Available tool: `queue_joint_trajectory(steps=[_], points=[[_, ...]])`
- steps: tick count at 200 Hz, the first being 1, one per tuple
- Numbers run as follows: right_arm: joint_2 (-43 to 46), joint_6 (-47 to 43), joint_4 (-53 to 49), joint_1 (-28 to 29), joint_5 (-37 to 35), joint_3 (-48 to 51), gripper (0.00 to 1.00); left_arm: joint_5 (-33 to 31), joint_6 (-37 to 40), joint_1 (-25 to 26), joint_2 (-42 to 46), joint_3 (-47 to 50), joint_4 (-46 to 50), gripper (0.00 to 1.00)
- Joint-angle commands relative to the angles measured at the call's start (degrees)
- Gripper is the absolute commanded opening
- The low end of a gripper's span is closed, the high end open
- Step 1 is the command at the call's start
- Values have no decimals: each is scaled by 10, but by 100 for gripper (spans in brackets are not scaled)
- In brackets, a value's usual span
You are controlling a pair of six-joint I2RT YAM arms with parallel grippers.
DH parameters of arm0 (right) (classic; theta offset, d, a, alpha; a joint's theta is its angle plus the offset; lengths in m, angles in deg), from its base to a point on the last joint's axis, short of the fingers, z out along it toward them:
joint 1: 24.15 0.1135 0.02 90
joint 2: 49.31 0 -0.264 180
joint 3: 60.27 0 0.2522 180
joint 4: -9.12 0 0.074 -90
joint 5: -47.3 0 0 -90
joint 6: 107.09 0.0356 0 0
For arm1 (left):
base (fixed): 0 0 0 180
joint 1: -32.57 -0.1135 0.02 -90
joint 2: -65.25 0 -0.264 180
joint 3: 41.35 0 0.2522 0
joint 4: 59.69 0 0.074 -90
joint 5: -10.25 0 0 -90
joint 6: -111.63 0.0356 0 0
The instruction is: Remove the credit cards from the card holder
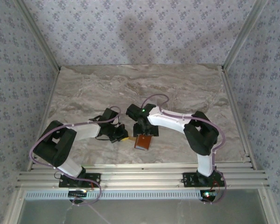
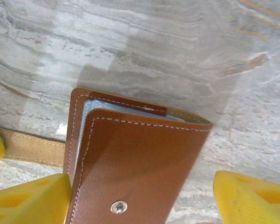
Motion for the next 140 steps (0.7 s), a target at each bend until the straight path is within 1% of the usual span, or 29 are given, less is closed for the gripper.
queue_joint_trajectory(steps=[1,14,28,49,65,111,136,140], points=[[20,7,-56,1,-30,-5,75,-26,10,-12,15,7,34,6],[29,6,-57,0,-32,1,71,-32,11,-15,19,8,41,6],[42,7,-53,-2,-33,11,64,-39,11,-16,24,8,48,6],[62,5,-44,-10,-32,26,49,-48,10,-18,32,9,56,6],[71,1,-33,-18,-27,35,40,-53,6,-21,37,10,59,6],[89,-16,19,-41,0,78,25,-67,-1,-27,50,7,71,6],[101,-34,70,-57,23,108,14,-70,0,-26,55,4,80,8],[105,-40,84,-61,31,109,11,-69,1,-26,53,2,83,8]])
